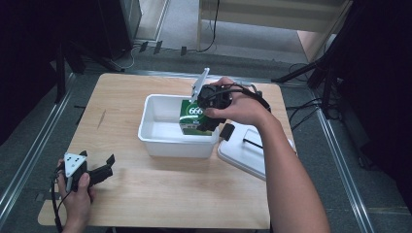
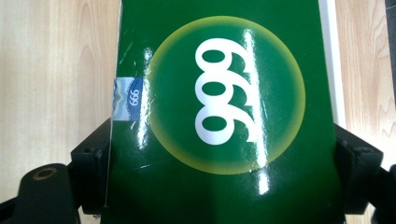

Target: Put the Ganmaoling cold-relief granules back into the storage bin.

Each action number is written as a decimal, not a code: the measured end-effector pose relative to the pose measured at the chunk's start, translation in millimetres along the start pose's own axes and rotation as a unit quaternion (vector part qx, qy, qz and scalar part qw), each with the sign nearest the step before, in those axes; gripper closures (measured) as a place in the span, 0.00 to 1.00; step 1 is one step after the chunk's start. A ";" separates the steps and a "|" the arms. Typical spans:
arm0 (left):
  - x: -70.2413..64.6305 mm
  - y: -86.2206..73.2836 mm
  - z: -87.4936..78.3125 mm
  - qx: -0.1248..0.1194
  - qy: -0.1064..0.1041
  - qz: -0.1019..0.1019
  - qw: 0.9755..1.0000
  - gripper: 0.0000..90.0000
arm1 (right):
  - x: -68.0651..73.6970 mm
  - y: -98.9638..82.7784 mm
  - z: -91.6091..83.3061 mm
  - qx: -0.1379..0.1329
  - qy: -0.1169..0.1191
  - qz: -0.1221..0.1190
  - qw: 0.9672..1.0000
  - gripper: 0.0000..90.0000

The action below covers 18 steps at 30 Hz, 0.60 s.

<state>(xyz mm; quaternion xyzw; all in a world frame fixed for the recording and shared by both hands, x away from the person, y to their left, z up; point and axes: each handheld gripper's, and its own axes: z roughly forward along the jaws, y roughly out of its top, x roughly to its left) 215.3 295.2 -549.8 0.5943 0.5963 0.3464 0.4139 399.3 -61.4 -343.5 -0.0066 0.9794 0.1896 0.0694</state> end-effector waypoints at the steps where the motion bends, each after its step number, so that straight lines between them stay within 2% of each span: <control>1: 0.0 0.0 0.1 0.000 0.000 0.000 1.000 0.06 | -1.1 0.0 1.4 -0.002 -0.002 -0.003 1.000 0.18; 8: 0.0 0.0 0.1 0.000 0.000 0.000 1.000 0.06 | -8.2 -4.2 18.4 0.010 -0.005 0.000 1.000 0.18; 14: -0.2 -0.1 0.2 -0.001 0.000 0.000 1.000 0.06 | -12.4 -9.8 31.5 0.007 0.000 0.002 1.000 0.18; 18: -0.2 -0.1 0.0 0.000 -0.001 0.000 1.000 0.06 | -13.9 -12.3 36.3 0.006 -0.004 0.002 1.000 0.18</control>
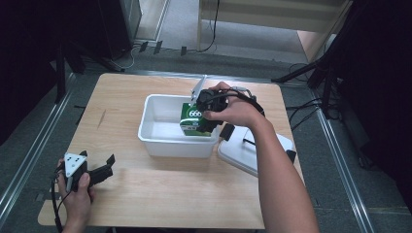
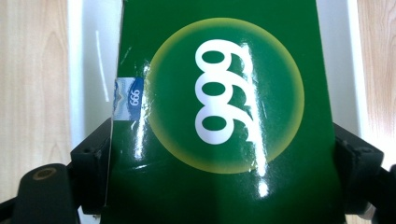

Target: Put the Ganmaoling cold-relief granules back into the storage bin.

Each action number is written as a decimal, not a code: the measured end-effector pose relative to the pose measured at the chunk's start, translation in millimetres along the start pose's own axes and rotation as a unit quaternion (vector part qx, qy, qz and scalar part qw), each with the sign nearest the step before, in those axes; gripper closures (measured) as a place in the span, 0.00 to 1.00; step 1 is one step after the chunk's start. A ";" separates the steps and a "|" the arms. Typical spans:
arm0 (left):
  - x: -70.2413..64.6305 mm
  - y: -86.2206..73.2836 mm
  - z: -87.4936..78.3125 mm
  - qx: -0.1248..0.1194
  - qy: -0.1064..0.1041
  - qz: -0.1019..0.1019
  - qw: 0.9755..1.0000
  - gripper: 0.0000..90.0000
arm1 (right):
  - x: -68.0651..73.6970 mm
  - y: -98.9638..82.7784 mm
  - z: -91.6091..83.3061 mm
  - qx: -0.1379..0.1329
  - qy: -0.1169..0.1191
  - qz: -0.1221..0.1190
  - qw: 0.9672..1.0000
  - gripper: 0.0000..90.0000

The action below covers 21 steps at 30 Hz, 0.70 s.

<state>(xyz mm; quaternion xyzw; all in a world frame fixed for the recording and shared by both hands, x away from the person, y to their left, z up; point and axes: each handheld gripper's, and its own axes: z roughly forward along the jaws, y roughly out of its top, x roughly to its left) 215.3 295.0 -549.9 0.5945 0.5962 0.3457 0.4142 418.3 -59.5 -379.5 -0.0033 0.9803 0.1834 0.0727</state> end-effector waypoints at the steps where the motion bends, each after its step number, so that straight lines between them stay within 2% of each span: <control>1: 0.0 0.0 0.0 0.000 0.000 0.000 1.000 0.06 | -0.2 -1.1 1.3 0.000 -0.003 0.002 1.000 0.18; 2: 0.0 0.0 0.1 0.001 0.000 0.001 1.000 0.06 | -1.3 -3.1 3.2 0.001 -0.009 0.000 1.000 0.18; 13: -0.2 0.0 0.1 0.001 0.001 0.001 1.000 0.06 | -5.2 -11.5 13.6 -0.001 -0.009 -0.002 1.000 0.18; 21: 0.0 0.0 0.0 0.001 0.001 0.001 1.000 0.06 | -6.1 -15.1 28.0 0.007 0.002 -0.001 1.000 0.17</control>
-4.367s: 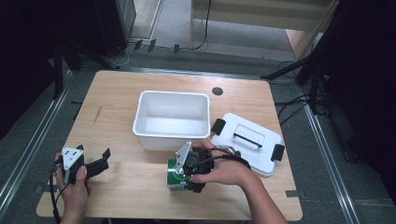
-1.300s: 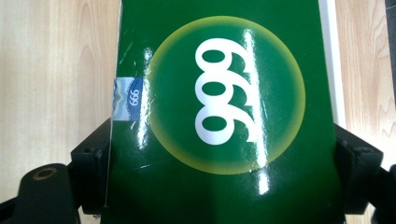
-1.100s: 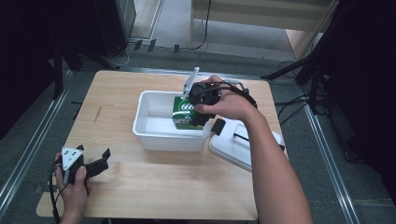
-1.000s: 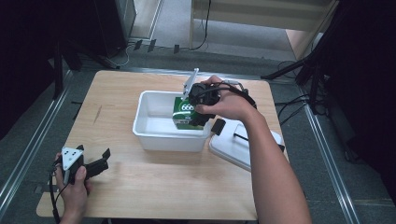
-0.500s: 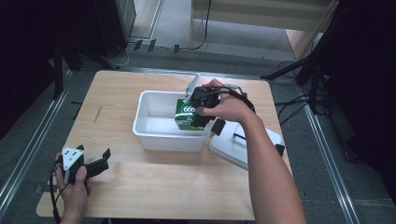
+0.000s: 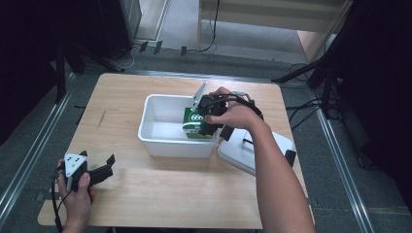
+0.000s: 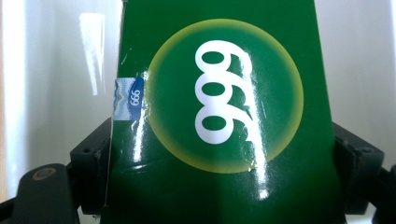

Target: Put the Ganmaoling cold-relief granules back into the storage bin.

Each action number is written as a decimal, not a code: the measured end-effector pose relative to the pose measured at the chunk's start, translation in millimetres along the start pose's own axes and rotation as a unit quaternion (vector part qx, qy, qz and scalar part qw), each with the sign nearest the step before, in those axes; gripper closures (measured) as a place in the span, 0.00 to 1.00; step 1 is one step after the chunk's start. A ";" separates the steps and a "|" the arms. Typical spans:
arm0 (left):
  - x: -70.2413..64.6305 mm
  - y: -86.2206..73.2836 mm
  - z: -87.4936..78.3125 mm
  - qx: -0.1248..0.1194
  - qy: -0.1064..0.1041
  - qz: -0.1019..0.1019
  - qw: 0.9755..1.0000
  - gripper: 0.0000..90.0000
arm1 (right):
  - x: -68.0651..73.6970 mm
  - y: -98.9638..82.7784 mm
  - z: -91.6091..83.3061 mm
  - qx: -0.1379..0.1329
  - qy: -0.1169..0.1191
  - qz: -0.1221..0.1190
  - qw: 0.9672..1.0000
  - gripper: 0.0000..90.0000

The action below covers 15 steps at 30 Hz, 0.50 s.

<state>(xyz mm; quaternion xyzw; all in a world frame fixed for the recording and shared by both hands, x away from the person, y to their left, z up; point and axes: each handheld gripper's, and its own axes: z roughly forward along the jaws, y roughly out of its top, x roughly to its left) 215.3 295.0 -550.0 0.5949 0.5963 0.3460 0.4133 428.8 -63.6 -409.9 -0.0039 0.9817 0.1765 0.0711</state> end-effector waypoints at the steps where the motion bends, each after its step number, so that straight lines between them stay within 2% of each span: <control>1: 0.0 0.0 0.0 0.000 0.000 0.000 1.000 0.06 | -0.1 -0.2 1.5 0.002 0.000 0.001 1.000 0.17; 7: 0.0 0.0 0.1 0.000 -0.001 0.000 1.000 0.06 | -2.3 0.6 9.8 0.012 0.006 0.000 1.000 0.17; 15: 0.0 0.0 0.3 0.001 -0.001 0.000 1.000 0.06 | -4.7 3.6 16.1 0.030 0.015 0.014 0.999 0.17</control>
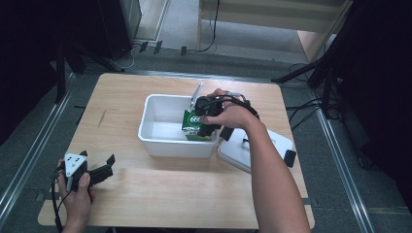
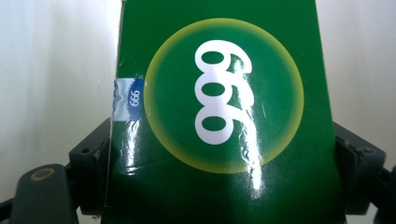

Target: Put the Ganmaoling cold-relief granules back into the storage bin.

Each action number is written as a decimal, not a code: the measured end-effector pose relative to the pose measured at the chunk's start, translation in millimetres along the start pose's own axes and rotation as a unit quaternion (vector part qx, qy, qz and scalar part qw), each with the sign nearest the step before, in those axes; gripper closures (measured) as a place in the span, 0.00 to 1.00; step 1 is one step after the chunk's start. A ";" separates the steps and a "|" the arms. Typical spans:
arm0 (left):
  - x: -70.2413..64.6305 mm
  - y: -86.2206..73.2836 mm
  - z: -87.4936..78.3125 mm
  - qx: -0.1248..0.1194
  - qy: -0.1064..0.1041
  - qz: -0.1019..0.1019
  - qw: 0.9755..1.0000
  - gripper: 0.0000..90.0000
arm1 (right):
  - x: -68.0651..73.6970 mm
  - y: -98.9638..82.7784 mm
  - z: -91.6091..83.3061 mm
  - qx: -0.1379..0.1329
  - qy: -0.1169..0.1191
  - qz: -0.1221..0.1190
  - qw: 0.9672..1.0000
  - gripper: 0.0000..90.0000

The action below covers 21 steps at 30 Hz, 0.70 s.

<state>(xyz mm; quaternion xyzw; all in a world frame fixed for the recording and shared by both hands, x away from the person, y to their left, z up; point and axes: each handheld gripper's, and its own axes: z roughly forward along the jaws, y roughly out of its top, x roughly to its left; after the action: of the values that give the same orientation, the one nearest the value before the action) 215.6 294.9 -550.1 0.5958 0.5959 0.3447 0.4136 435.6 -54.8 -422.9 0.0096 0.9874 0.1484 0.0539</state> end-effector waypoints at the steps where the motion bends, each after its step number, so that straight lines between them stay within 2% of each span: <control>1: 0.0 0.0 0.0 0.000 0.000 0.000 1.000 0.06 | 0.0 0.0 0.0 0.000 0.000 0.000 1.000 0.17; 2: -0.1 0.0 0.1 -0.001 0.000 0.000 1.000 0.06 | 0.7 0.5 0.1 0.007 0.001 0.006 1.000 0.17; 7: 0.1 0.1 -0.1 0.001 0.000 0.000 1.000 0.06 | 0.1 0.6 3.9 0.013 0.003 -0.002 1.000 0.16; 8: 0.0 0.0 0.0 0.000 0.000 0.000 1.000 0.06 | 1.0 0.6 3.6 0.021 0.003 0.004 1.000 0.16; 13: -0.2 0.0 0.2 -0.001 0.000 -0.001 1.000 0.06 | 0.8 0.4 5.6 0.024 0.002 0.006 1.000 0.16; 16: 0.2 0.1 -0.1 0.001 -0.001 0.000 1.000 0.06 | -0.9 -1.1 6.9 0.036 -0.005 0.004 0.999 0.19; 17: -0.1 0.1 0.0 0.001 -0.001 -0.001 1.000 0.06 | -0.6 -2.1 6.3 0.035 -0.006 0.011 0.999 0.21; 21: -0.2 0.1 0.2 0.000 -0.001 -0.001 1.000 0.06 | -1.5 -4.9 4.8 0.034 -0.009 0.010 0.999 0.23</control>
<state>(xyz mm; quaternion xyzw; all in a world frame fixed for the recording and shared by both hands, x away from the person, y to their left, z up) 215.8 294.7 -550.1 0.5955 0.5962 0.3439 0.4143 437.7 -58.1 -428.7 0.0226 0.9911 0.1155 0.0614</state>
